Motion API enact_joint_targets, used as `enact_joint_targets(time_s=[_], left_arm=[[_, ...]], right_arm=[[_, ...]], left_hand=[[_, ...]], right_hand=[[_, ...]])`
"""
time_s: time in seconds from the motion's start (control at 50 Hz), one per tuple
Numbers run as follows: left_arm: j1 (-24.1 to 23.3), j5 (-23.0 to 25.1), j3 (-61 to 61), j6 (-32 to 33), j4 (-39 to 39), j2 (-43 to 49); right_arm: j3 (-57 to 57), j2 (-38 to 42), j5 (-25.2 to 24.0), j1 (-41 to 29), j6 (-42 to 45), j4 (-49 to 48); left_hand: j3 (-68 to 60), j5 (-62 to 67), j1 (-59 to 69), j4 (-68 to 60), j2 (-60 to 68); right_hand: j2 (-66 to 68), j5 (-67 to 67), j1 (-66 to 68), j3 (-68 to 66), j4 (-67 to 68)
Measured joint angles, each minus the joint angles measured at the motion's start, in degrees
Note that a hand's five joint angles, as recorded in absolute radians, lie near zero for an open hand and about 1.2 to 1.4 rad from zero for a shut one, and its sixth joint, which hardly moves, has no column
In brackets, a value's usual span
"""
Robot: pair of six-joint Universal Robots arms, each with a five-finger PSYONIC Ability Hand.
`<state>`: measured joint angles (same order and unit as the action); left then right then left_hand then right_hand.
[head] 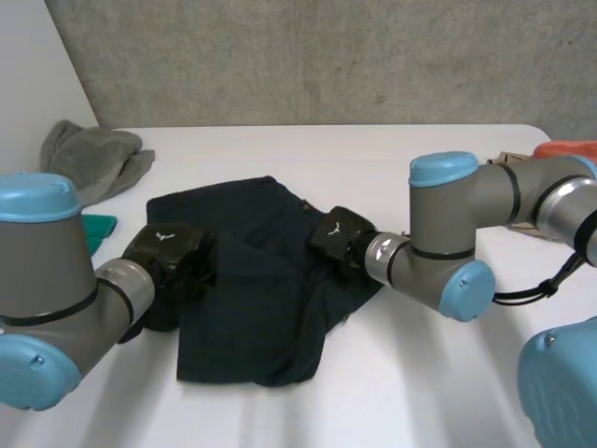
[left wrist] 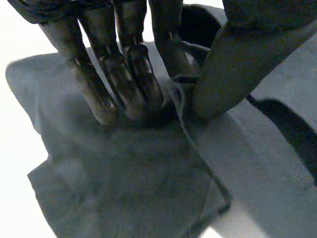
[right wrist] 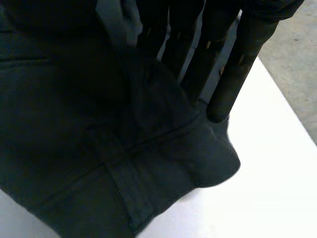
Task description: Fold the laundry.
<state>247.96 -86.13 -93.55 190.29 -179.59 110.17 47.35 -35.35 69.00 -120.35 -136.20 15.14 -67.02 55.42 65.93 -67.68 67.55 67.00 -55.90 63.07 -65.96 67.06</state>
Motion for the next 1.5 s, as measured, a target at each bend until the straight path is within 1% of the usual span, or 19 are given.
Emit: enact_joint_targets(time_s=[0.08, 0.18, 0.24, 0.26, 0.36, 0.5, 0.6, 0.7, 0.72, 0.76, 0.82, 0.88, 0.92, 0.96, 1.06, 1.18, 1.3, 1.42, 1.5], left_arm=[[-1.3, 0.5, 2.0, -0.1, -0.4, -2.7], [-2.2, 0.1, 6.2, -1.4, 1.2, -9.7], [-2.3, -0.3, 8.5, -2.6, 2.0, -12.8], [-2.2, -0.6, 10.5, -3.8, 2.5, -14.9], [-1.6, -0.8, 15.1, -6.4, 4.7, -16.5], [-1.0, 0.3, 17.9, -7.1, 7.4, -9.1], [0.2, -0.3, 18.2, -6.3, 7.5, 1.0], [1.8, -2.4, 18.0, -4.6, 7.8, 7.2], [2.2, -3.3, 17.7, -3.8, 8.2, 8.2], [2.7, -4.5, 17.1, -2.6, 9.2, 8.8], [3.0, -5.9, 15.6, -1.0, 10.4, 7.6], [2.5, -6.7, 13.0, -0.1, 11.1, 3.4], [2.2, -6.8, 11.9, 0.0, 11.1, 1.4], [1.1, -6.8, 8.4, 0.1, 10.6, -4.5], [-2.1, -6.3, 1.2, 0.4, 8.1, -13.7], [-6.8, -5.4, -6.6, 2.0, 3.1, -17.9], [-10.7, -5.4, -10.3, 7.0, -3.9, -13.4], [-10.2, -6.2, -8.2, 10.6, -7.7, -4.7], [-9.4, -6.0, -5.7, 11.1, -8.1, 0.7]], right_arm=[[4.2, -7.1, -0.6, 2.1, -4.4, -2.4], [10.8, -21.1, -1.8, 5.4, -12.5, -7.0], [12.6, -26.1, -2.0, 6.6, -15.0, -8.0], [13.7, -30.5, -2.0, 7.8, -16.6, -8.2], [13.9, -36.8, -2.0, 9.3, -17.1, -6.1], [13.2, -35.6, -2.5, 7.9, -15.9, -4.5], [15.3, -29.7, -1.8, 4.8, -14.6, -4.2], [18.8, -25.2, -0.6, 2.9, -11.9, -2.1], [19.4, -24.4, -0.3, 2.7, -11.1, -1.6], [20.8, -23.3, 0.6, 2.5, -9.3, -0.7], [22.0, -23.0, 1.7, 2.7, -7.8, -0.2], [23.0, -23.9, 2.4, 3.3, -7.9, -0.3], [23.3, -24.4, 2.6, 3.5, -8.2, -0.5], [24.1, -25.7, 2.9, 4.0, -9.3, -1.0], [25.8, -27.7, 4.0, 4.5, -10.7, -2.1], [27.9, -28.9, 5.5, 4.6, -11.3, -2.8], [30.5, -30.2, 5.7, 4.9, -11.5, -3.6], [32.8, -31.6, 4.7, 5.6, -12.3, -4.9], [33.9, -32.0, 4.0, 5.9, -12.9, -5.8]], left_hand=[[-1.0, 0.0, 0.0, -0.9, 0.9], [-1.0, 0.0, 0.0, -0.9, 0.9], [-1.1, 0.0, 0.0, -0.9, 0.9], [-1.1, 0.0, 0.0, -0.9, 1.0], [-1.1, 0.0, 0.0, -0.9, 1.0], [-1.1, 0.0, 0.0, -0.9, 1.0], [-1.1, 0.0, 0.0, -1.0, 1.0], [0.1, -0.7, -1.0, 0.3, -0.2], [10.2, -8.3, -10.1, 9.8, -10.6], [19.7, -18.4, -21.9, 20.5, -20.3], [45.0, -43.4, -46.4, 45.6, -45.6], [52.8, -51.7, -52.2, 53.7, -53.0], [53.3, -52.1, -52.3, 54.2, -53.6], [53.5, -52.1, -52.3, 54.5, -54.1], [53.5, -52.1, -52.3, 54.5, -54.1], [51.1, -49.1, -49.7, 51.7, -51.6], [49.0, -47.2, -48.0, 49.6, -49.5], [44.3, -42.5, -43.1, 45.0, -45.0], [43.1, -41.2, -42.1, 43.7, -43.7]], right_hand=[[0.3, -0.5, 0.2, -0.3, 1.2], [0.3, -0.5, 0.2, -0.3, 1.3], [0.3, -0.5, 0.2, -0.3, 1.3], [0.3, -0.4, 0.2, -0.3, 1.3], [0.3, -0.9, 0.2, -0.3, 1.3], [0.3, -0.9, 0.2, -1.5, 1.4], [0.3, -0.9, 0.2, -1.8, 1.4], [0.3, -0.9, 0.2, -1.9, 1.4], [0.3, -0.9, 0.2, -2.0, 1.4], [0.3, -0.9, 0.2, -2.0, 1.5], [0.3, -0.9, 0.2, -2.0, 1.5], [0.3, -0.9, 0.2, -2.0, 1.5], [0.3, -0.9, 0.2, -2.0, 1.5], [0.3, -0.9, 0.2, -2.0, 1.5], [0.3, -0.9, 0.2, -2.0, 1.5], [0.3, -0.9, 0.2, -2.0, 1.5], [0.3, -0.9, 0.2, -2.0, 1.5], [0.3, -0.9, 0.2, -2.0, 1.5], [0.3, -0.9, 0.2, -2.0, 1.5]])
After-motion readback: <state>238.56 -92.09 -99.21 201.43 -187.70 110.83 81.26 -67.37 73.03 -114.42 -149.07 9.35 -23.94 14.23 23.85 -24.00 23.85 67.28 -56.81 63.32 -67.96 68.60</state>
